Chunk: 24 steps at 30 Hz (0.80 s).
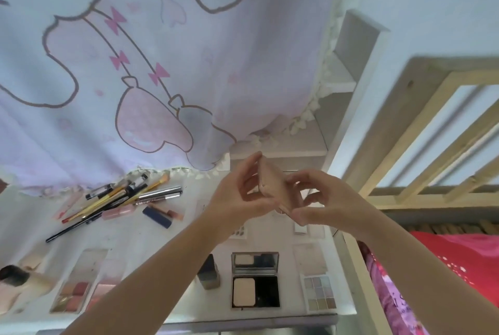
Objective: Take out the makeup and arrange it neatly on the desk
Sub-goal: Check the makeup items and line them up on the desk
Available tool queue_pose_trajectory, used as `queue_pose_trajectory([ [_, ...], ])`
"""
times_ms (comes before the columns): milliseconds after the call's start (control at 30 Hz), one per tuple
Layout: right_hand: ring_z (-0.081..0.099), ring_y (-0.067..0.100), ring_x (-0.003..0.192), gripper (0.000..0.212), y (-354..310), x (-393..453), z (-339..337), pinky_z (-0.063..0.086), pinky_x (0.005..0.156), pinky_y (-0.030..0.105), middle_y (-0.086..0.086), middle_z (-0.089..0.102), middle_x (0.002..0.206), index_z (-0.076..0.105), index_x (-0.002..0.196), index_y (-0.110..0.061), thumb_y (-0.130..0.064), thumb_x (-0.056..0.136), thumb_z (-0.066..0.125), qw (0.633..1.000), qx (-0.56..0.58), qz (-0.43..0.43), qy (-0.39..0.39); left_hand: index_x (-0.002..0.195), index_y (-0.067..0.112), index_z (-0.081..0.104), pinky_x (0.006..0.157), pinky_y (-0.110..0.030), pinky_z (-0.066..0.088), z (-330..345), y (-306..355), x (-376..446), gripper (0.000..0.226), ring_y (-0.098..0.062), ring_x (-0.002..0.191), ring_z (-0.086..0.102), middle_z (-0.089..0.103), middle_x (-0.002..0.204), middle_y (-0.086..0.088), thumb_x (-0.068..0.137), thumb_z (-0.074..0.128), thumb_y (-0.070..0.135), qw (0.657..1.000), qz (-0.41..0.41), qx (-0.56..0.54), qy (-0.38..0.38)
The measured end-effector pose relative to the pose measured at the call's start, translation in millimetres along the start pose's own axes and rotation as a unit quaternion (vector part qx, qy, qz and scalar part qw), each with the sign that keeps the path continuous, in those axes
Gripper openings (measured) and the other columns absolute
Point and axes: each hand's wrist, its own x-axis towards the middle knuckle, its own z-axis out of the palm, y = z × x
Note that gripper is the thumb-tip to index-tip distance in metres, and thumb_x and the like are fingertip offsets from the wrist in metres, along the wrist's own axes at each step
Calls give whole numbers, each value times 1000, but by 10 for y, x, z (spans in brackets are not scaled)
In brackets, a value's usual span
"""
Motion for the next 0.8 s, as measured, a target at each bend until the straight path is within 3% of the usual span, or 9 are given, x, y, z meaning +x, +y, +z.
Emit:
queue_pose_trajectory([
  [67,59,12,101,60,8,4,-4,52,82,26,-11,59,109,54,98,-40,-49,41,67,999,-16,-34,3,129,25,36,75,-17,51,0,59,-38,96,-9,110,56,53,118,8,40,73,29,1000,18,11,-11],
  [267,55,3,105,50,-13,86,9,48,82,18,-26,56,112,56,95,-53,-42,48,68,989,-39,-145,-2,118,40,36,79,-15,50,-34,178,-129,81,7,110,55,49,120,17,46,73,27,996,64,53,-17],
  [467,52,4,114,51,-19,235,-3,48,92,22,-21,52,120,56,98,-56,-34,54,70,984,-9,-172,-56,126,34,36,80,-23,55,-125,295,-184,90,-7,116,56,48,125,19,45,75,35,996,46,78,9],
  [567,51,4,116,53,-38,304,41,50,91,24,-15,46,129,59,101,-41,-21,55,73,988,34,-133,-77,125,29,38,76,-24,57,-129,267,-180,90,-12,113,57,48,125,13,48,81,19,993,51,85,69],
  [700,63,15,79,41,-32,388,142,55,66,20,-1,61,102,59,96,-27,11,82,51,986,153,-39,-42,107,37,41,74,-21,57,-117,131,-119,73,-15,110,59,50,120,10,62,78,-8,984,79,66,147],
  [800,58,10,55,32,0,425,142,50,48,16,5,63,80,62,88,-12,13,87,42,963,266,-4,42,107,33,44,75,-17,55,-107,18,-74,74,-1,101,62,54,115,15,58,78,-11,990,76,21,121],
])
